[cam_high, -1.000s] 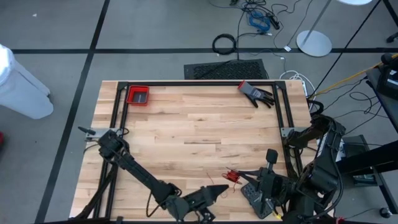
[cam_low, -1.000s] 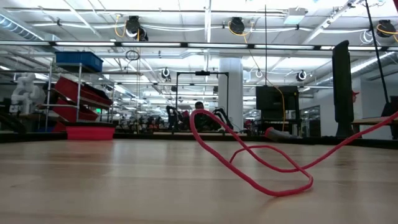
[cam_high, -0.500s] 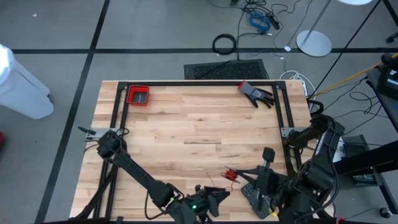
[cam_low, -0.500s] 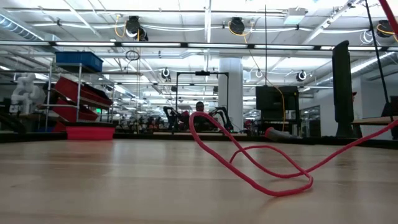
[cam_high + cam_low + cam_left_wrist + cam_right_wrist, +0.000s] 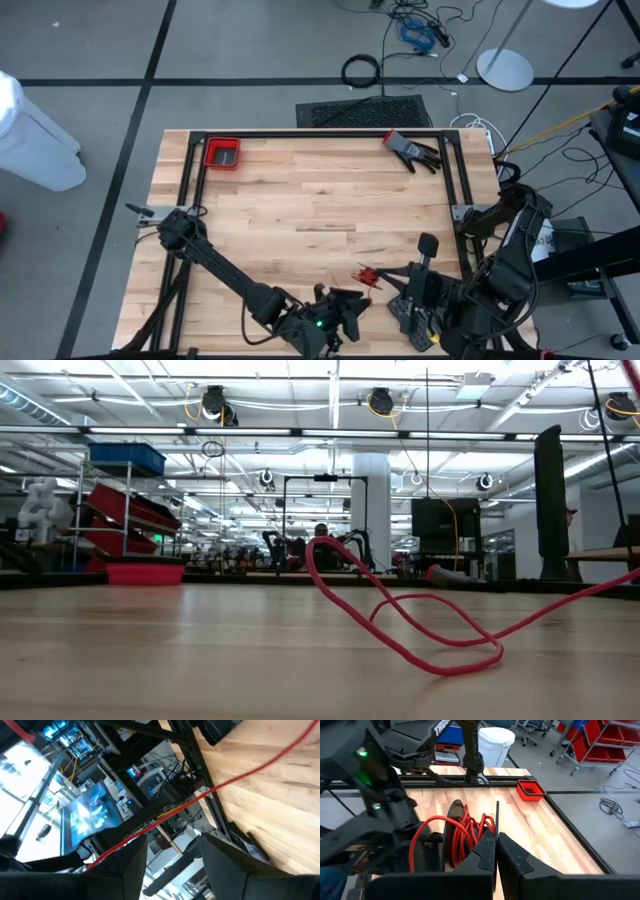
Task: Coil cords
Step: Coil the red wire onto the spool
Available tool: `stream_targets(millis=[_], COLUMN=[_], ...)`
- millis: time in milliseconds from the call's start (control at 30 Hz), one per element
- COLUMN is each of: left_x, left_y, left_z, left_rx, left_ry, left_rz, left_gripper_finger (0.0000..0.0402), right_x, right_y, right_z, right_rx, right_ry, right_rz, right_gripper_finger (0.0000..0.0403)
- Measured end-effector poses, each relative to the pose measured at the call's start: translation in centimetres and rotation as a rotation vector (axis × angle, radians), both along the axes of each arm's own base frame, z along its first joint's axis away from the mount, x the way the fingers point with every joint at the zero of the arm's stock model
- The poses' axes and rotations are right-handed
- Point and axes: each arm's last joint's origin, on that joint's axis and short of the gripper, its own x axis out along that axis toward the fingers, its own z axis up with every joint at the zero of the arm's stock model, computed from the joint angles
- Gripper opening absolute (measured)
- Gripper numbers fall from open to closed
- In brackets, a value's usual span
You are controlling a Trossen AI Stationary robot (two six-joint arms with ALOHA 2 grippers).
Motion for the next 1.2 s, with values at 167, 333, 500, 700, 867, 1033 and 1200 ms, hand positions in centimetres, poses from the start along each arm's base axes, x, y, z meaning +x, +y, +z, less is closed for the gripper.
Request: stream_targets(millis=[167, 333, 500, 700, 867, 1033, 1200], left_x=[0.0, -0.2, -0.9, -1.5, -1.4, -1.0, -0.6], left_y=[0.0, -0.1, -1.2, -2.0, -1.8, -1.3, -0.6], left_z=[-0.1, -0.3, -0.2, -0.2, -0.2, -0.4, -0.6], left_rx=[0.01, 0.017, -0.001, -0.025, -0.021, 0.018, 0.038], left_ry=[0.014, 0.027, 0.011, 0.004, 0.004, 0.036, 0.063], left_rz=[-0.008, -0.002, -0.006, -0.02, -0.017, -0.035, -0.029], left_gripper_finger=[0.0191, 0.0191, 0.0191, 0.0191, 0.0191, 0.0191, 0.0191], right_x=[0.5, 0.8, 0.8, 0.6, 0.7, 0.8, 0.8], right_y=[-0.4, -0.9, -0.9, -1.1, -1.2, -1.3, -1.3], right_z=[0.0, -0.1, -0.1, 0.1, 0.1, 0.1, 0.1], right_rx=[-0.003, -0.007, 0.0, 0.008, 0.015, 0.018, 0.016], right_ry=[0.016, 0.03, 0.044, 0.042, 0.039, 0.038, 0.038], right_rz=[-0.006, -0.019, -0.006, -0.003, -0.011, -0.013, -0.013], right_gripper_finger=[0.0, 0.0, 0.0, 0.0, 0.0, 0.0, 0.0])
